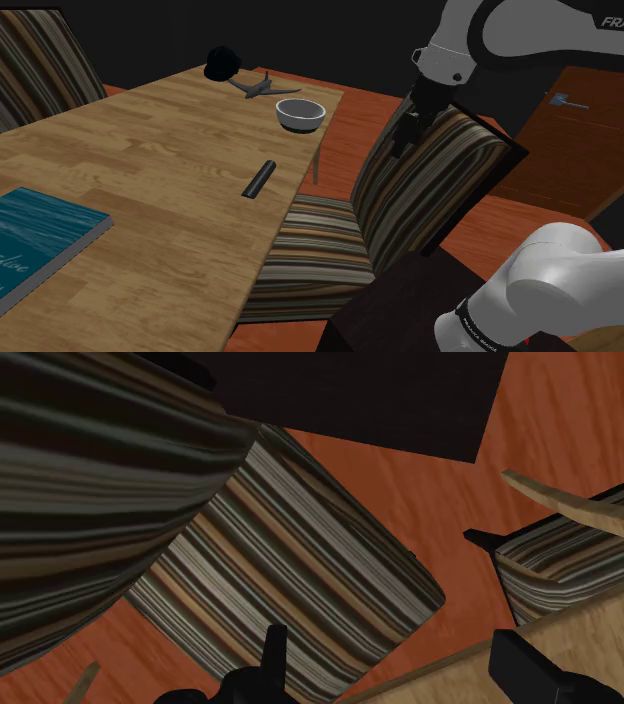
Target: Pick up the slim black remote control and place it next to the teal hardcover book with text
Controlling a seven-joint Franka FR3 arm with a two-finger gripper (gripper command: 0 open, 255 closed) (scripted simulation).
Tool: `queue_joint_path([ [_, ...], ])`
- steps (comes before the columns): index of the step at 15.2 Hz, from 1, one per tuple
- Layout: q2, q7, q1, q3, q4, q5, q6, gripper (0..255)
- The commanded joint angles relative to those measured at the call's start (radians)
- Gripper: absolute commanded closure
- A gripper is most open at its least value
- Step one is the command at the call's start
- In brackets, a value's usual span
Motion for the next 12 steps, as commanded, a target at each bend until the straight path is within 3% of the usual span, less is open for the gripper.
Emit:
queue_joint_path([
  [1, 0.0, 0.0, 0.0, 0.0, 0.0, 0.0, 0.0, 0],
  [12, 0.388, 0.473, -0.051, 0.205, 0.164, 0.108, 0.161, 0],
])
